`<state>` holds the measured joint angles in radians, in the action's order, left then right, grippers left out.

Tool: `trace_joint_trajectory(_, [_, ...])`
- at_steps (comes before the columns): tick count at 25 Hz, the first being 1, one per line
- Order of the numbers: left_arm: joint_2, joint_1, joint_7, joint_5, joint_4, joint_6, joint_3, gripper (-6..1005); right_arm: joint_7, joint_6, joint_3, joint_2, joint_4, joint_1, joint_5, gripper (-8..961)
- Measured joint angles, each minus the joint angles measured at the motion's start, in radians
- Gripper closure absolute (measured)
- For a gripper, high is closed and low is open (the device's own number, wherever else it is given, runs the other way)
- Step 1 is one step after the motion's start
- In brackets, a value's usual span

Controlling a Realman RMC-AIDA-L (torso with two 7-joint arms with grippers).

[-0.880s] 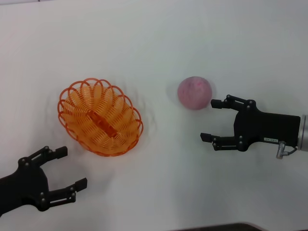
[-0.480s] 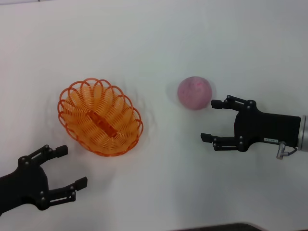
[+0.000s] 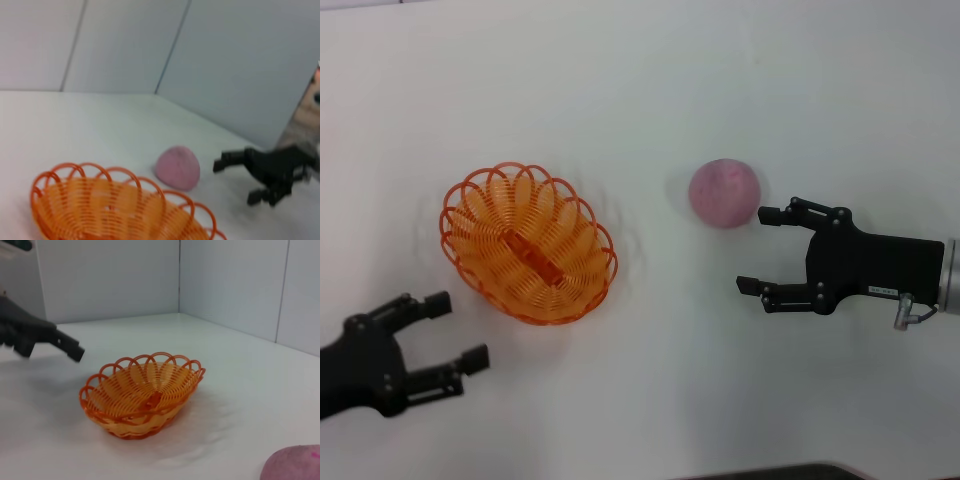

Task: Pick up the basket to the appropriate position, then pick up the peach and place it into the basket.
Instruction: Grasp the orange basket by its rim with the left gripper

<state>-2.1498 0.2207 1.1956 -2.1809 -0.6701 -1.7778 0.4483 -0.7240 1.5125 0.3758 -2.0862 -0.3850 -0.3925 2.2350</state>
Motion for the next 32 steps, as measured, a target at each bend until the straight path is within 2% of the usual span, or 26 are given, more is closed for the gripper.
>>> trace_joint_trajectory(3, [0.013, 0.017, 0.147, 0.001, -0.025, -0.043, -0.055, 64, 0.0, 0.0, 0.0, 0.0, 0.0, 0.0, 0.0, 11])
trace_joint_trajectory(7, [0.054, 0.06, 0.403, -0.007, -0.027, -0.059, -0.127, 64, 0.0, 0.0, 0.0, 0.0, 0.0, 0.0, 0.0, 11])
trace_joint_trajectory(15, [0.076, 0.119, 0.591, -0.046, -0.082, -0.039, -0.124, 72, -0.001, 0.0, 0.0, 0.0, 0.0, -0.003, 0.0, 11])
trace_joint_trajectory(24, [0.086, 0.254, 0.779, -0.173, -0.212, 0.071, 0.006, 88, -0.015, 0.0, 0.0, 0.0, -0.001, -0.003, 0.0, 11])
trace_joint_trajectory(32, [0.083, 0.385, 0.931, -0.261, -0.277, 0.211, 0.248, 102, -0.016, 0.0, 0.0, 0.0, -0.002, -0.003, 0.0, 12])
